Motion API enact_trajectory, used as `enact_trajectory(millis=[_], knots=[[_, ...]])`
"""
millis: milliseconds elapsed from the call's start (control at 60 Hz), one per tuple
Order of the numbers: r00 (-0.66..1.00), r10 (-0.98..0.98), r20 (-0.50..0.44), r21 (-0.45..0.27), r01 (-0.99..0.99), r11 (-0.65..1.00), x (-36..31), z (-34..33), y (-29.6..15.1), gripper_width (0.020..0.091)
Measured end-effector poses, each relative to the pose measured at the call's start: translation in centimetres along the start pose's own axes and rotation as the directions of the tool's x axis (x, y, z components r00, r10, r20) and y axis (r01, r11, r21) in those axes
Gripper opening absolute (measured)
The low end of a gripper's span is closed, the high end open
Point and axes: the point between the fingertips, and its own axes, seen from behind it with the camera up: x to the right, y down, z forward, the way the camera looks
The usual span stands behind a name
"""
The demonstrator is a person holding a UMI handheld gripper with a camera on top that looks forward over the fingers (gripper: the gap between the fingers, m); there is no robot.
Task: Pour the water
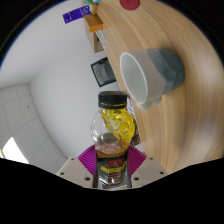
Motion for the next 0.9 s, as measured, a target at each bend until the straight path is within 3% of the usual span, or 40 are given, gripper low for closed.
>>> enact_trajectory(millis=[183, 283, 383, 500, 650, 767, 900], knots=[[0.996, -0.081, -0.02, -0.014, 0.081, 0.997, -1.3, 0.2, 0.0, 0.0372], [0.941, -0.333, -0.056, -0.041, 0.331, 0.943, -3.1, -0.3, -0.2, 0.0371], [0.744, -0.664, -0.076, -0.037, 0.663, 0.748, -7.6, -2.3, -1.0, 0.0374], [0.346, -0.927, -0.143, 0.002, 0.937, 0.35, -12.9, -3.6, -5.3, 0.0375], [-0.131, -0.946, -0.297, -0.045, 0.991, -0.123, -15.6, -7.0, -13.8, 0.0374], [-0.335, -0.856, -0.393, -0.158, 0.942, -0.296, -13.6, -9.0, -21.4, 0.0373], [-0.394, -0.811, -0.433, -0.261, 0.916, -0.305, -9.9, -11.4, -28.6, 0.0373]])
